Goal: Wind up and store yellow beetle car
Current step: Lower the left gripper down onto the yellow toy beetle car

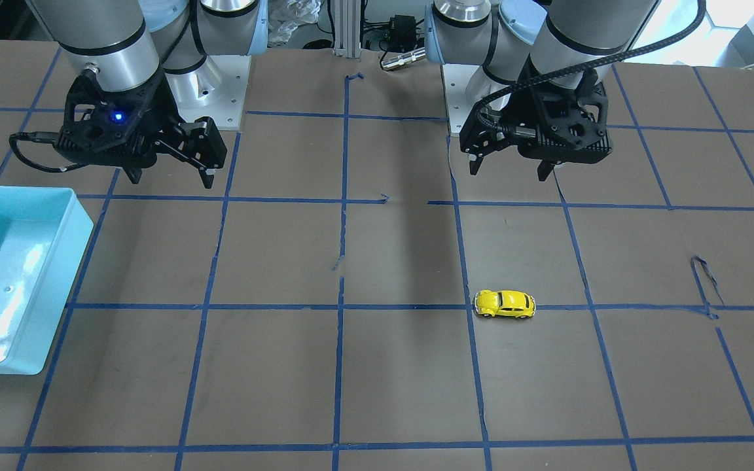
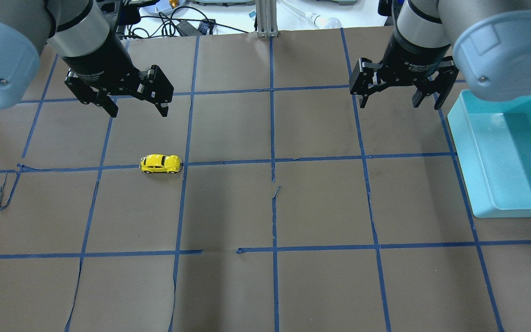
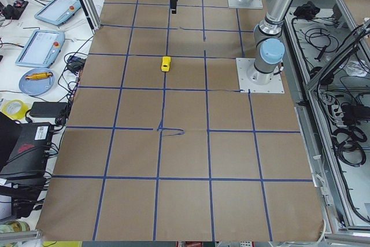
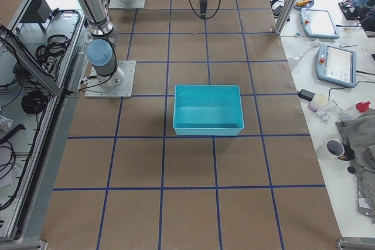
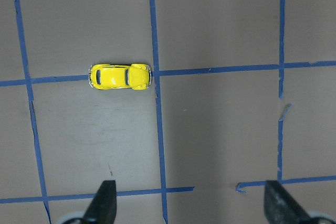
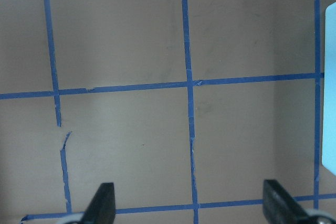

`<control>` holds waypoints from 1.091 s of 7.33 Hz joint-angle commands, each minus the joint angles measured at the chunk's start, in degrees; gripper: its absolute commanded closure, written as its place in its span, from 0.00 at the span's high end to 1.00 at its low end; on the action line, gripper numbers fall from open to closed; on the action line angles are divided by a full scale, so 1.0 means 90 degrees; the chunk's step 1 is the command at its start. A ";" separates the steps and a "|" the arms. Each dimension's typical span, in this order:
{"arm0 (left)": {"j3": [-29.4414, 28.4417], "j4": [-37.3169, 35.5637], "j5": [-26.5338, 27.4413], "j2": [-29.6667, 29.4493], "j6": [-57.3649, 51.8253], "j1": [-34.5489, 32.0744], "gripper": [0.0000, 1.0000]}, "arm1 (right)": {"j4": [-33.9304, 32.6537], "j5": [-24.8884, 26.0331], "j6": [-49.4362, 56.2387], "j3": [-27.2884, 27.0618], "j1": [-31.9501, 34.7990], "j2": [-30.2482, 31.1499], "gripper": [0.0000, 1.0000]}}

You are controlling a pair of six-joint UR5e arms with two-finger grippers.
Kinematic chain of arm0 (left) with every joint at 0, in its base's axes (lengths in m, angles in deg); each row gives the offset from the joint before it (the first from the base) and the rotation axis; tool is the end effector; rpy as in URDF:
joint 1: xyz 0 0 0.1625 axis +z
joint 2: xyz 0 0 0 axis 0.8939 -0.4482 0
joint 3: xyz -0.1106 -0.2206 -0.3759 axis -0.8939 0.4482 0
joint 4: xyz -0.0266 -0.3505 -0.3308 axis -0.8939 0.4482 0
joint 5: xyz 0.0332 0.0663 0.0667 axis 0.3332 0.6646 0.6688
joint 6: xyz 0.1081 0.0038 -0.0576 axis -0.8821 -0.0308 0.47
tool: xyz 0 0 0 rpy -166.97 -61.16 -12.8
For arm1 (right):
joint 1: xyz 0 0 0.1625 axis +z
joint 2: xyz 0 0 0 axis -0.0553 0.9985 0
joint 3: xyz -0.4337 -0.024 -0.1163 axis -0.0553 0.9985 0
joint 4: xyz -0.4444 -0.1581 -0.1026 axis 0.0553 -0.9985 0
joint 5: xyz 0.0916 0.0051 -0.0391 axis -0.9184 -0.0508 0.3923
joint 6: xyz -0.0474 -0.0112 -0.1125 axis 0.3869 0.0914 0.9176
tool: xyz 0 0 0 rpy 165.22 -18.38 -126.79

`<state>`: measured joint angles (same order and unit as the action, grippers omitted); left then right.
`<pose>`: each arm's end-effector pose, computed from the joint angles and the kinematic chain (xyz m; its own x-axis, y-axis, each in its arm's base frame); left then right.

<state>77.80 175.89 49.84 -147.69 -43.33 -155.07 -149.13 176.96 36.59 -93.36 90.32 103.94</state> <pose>-0.1522 -0.5683 0.4906 -0.9986 0.0497 0.0163 0.0496 0.9987 -0.0107 0.1661 -0.5684 0.4767 -0.9984 0.0547 0.0111 0.0541 0.9973 -0.0506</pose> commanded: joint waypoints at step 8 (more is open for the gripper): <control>0.0028 -0.0166 0.0026 -0.0127 -0.0514 0.0061 1.00 | 0.0000 0.0000 0.0010 0.0000 -0.0007 0.0000 1.00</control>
<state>77.80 174.55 49.76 -148.65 -44.70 -154.58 -149.13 177.00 36.68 -93.36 90.28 103.94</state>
